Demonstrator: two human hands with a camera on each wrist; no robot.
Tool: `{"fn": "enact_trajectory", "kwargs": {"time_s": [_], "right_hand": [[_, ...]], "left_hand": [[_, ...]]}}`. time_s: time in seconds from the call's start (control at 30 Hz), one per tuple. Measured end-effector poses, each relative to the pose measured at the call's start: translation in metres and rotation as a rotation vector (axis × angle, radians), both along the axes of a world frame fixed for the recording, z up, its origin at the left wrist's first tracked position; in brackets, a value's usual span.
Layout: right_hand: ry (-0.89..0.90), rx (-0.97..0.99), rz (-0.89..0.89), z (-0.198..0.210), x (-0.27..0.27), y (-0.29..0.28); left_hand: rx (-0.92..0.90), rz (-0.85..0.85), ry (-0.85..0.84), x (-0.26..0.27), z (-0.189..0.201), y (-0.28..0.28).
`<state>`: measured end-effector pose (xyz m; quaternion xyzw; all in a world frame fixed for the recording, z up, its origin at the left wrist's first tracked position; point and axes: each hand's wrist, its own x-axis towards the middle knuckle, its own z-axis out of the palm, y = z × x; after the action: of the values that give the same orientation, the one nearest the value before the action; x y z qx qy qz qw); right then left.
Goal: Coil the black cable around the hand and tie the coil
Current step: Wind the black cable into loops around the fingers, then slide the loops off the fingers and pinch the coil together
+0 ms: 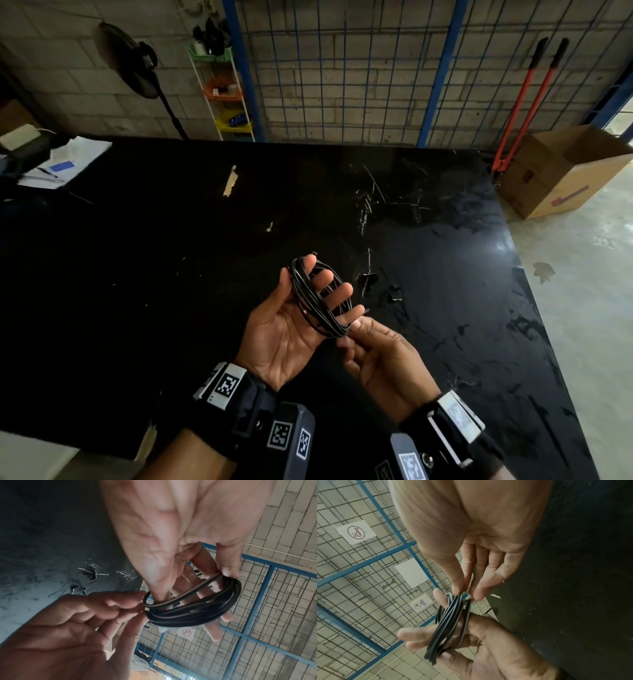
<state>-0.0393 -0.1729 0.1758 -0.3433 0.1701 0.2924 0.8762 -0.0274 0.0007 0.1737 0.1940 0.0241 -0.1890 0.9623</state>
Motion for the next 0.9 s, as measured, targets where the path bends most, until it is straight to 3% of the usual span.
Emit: {"fn": "enact_trajectory", "kwargs": {"time_s": [0.23, 0.47, 0.73, 0.9], "right_hand": [[-0.094, -0.163, 0.012, 0.010, -0.003, 0.002], [0.065, 0.067, -0.009, 0.011, -0.002, -0.007], [-0.122, -0.227, -0.054, 0.013, -0.006, -0.012], [-0.225, -0.206, -0.145, 0.016, -0.003, -0.013]], "left_hand": [[0.105, -0.015, -0.032, -0.004, 0.003, -0.005], [0.168, -0.004, -0.022, -0.006, 0.006, -0.005], [0.279, -0.072, -0.058, -0.011, 0.009, -0.010], [0.292, -0.096, -0.116, -0.008, 0.017, -0.006]]}}
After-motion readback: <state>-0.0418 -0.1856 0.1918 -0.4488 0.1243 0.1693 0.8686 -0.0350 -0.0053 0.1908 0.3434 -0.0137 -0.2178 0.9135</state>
